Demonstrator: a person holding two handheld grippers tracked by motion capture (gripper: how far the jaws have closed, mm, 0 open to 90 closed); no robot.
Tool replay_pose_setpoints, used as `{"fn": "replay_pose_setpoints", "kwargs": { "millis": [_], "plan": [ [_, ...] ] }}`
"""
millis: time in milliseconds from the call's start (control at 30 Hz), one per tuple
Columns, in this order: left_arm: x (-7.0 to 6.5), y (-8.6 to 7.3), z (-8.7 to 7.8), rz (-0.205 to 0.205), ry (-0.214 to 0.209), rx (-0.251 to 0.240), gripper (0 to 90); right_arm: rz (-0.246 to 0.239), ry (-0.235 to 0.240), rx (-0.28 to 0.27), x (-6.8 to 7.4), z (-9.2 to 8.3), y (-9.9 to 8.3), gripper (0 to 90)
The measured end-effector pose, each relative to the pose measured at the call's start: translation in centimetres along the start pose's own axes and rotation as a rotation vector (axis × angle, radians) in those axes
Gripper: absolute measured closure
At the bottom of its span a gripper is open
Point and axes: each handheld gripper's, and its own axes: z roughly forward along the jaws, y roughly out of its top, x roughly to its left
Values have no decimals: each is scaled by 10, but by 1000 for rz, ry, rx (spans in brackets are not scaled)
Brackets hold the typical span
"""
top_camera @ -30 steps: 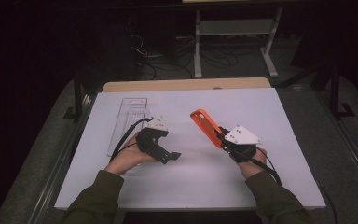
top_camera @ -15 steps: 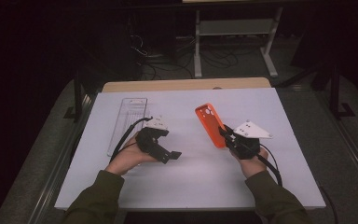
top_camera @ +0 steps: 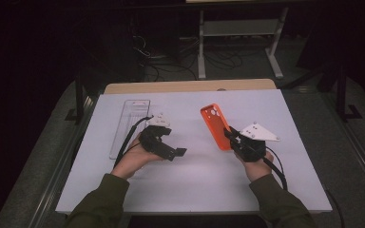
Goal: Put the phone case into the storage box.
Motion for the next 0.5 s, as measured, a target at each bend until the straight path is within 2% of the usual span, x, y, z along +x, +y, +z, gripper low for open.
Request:
{"fn": "replay_pose_setpoints", "kwargs": {
  "millis": [133,300,333,500],
  "plan": [
    [1,4,1,-17,-6,-17,0,-6,-3,1,4,0,1,801],
    [2,11,3,-26,-22,-36,0,-50,-7,-2,8,-1,3,800],
    [1,13,4,-39,-27,-51,0,-53,-4,-4,9,-1,3,800],
    [2,21,6,-40,-28,-74,0,-66,4,-6,14,0,3,800]
  ]
}}
